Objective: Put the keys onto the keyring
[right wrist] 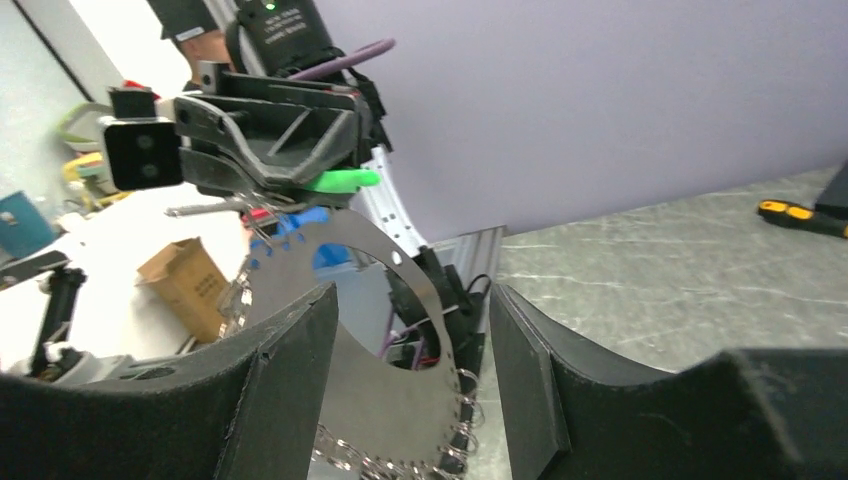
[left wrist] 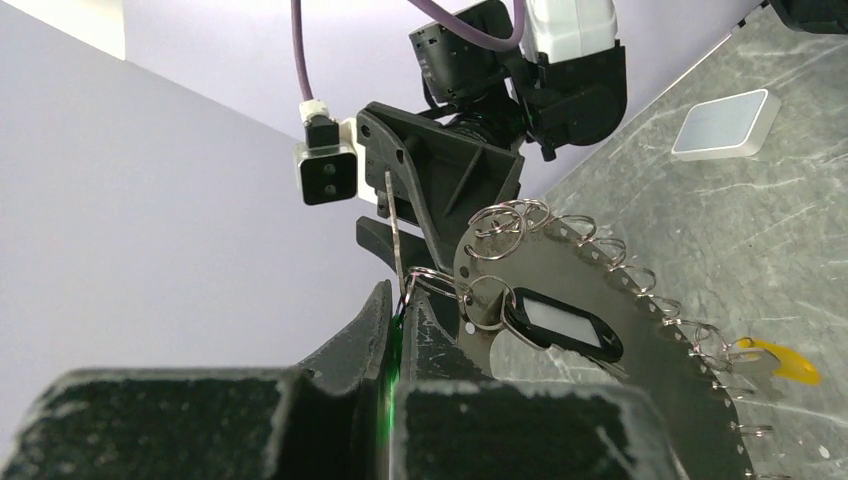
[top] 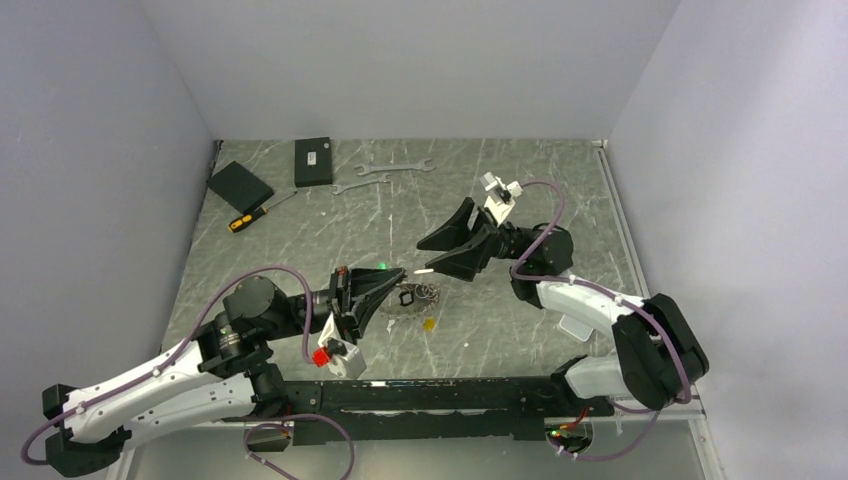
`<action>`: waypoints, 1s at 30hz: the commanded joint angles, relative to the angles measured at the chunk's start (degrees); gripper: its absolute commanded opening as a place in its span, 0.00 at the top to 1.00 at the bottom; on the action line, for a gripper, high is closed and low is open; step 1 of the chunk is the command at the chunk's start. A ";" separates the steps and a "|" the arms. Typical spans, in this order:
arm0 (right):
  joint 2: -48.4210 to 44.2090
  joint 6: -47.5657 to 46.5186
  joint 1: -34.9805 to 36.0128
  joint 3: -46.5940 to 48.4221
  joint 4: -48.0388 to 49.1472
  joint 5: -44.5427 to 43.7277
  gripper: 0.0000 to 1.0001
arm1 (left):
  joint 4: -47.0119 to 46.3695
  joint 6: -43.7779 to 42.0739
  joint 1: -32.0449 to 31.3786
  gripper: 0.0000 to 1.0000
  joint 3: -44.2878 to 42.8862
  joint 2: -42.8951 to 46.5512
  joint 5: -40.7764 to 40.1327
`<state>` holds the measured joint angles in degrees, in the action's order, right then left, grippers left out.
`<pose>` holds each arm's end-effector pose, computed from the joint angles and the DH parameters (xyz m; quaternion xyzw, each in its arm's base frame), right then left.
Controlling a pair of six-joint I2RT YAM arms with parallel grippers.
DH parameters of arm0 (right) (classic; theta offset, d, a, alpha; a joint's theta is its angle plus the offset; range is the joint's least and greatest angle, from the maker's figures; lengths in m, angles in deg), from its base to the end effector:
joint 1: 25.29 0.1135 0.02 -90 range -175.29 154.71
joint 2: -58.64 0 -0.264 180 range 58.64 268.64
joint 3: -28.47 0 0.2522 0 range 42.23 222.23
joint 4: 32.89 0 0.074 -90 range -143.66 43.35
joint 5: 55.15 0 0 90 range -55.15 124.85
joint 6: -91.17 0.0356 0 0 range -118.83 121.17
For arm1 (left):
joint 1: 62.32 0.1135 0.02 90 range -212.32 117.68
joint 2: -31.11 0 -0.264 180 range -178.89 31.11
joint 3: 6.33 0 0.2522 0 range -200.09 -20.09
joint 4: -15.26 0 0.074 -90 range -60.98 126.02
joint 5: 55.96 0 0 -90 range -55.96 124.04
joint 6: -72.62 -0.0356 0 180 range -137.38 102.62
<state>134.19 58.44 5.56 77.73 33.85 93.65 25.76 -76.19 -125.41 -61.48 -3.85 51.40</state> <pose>0.1995 0.1546 0.3174 -0.3505 0.4573 0.6979 0.4254 0.0570 -0.1357 0.3700 0.6133 0.2087 -0.1255 0.7514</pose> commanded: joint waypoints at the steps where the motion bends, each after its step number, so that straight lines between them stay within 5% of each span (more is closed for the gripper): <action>1: 0.05 7.54 2.09 2.16 17.18 2.58 0.40 | -8.74 1.70 -0.24 1.00 1.36 -0.01 1.63; 20: -6.29 -2.74 8.52 1.71 2.83 -0.90 0.51 | -16.80 1.57 -0.26 1.00 2.80 -5.82 2.06; 27: -6.01 -3.37 9.14 1.43 2.01 -2.03 0.67 | -18.88 1.70 -0.29 1.00 3.30 -6.40 1.80; 30: -6.56 -4.53 9.23 1.30 0.23 -1.37 0.66 | -19.00 1.94 -0.26 1.00 3.34 -5.94 1.62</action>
<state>129.01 56.19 14.08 77.98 34.66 92.15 12.12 -74.64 -125.52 -57.85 -10.35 53.48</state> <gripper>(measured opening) 0.336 0.036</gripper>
